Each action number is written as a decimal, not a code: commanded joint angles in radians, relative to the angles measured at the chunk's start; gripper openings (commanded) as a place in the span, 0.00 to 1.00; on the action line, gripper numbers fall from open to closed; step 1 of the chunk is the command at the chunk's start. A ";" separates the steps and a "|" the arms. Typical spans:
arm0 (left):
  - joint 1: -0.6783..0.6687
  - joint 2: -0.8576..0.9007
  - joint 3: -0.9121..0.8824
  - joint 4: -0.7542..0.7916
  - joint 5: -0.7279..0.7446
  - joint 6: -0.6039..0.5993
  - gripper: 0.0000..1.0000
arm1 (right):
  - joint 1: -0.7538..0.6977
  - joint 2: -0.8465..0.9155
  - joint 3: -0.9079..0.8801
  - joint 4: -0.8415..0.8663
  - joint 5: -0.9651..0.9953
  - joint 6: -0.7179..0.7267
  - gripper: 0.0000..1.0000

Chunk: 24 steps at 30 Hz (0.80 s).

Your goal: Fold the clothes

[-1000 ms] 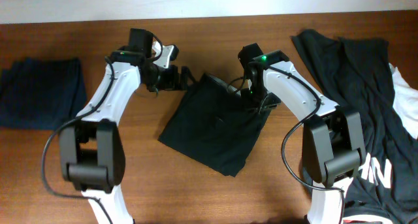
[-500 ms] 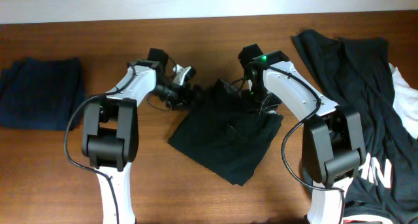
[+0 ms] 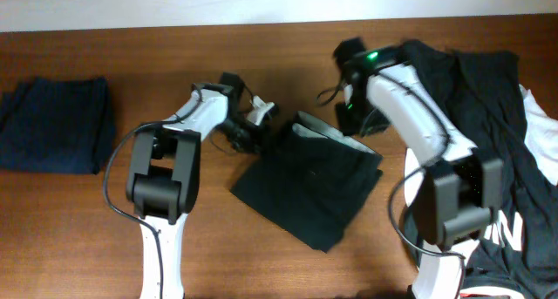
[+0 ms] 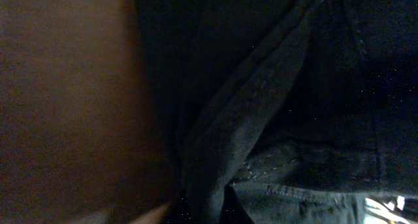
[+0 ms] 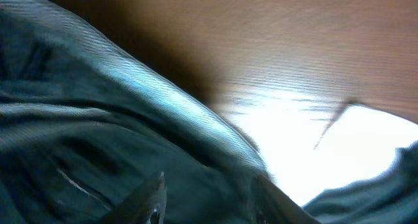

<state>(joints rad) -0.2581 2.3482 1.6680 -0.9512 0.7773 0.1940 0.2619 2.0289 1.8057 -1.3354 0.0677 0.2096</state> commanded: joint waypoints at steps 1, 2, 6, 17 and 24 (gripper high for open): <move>0.133 0.013 0.162 -0.145 -0.472 -0.019 0.00 | -0.153 -0.134 0.163 -0.108 0.023 0.009 0.45; 0.199 -0.027 0.257 -0.220 -0.588 -0.025 0.00 | -0.201 -0.155 0.166 -0.128 0.023 0.008 0.45; 0.415 -0.251 0.403 -0.214 -1.037 -0.042 0.00 | -0.275 -0.158 0.165 -0.172 0.023 0.005 0.45; 0.676 -0.366 0.402 0.035 -1.123 0.047 0.01 | -0.275 -0.158 0.165 -0.209 0.023 0.009 0.45; 0.880 -0.366 0.401 0.048 -0.893 -0.048 0.99 | -0.275 -0.158 0.165 -0.225 0.023 0.009 0.45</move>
<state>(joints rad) 0.6022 2.0148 2.0590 -0.8948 -0.2050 0.1848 -0.0082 1.8698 1.9656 -1.5551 0.0792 0.2096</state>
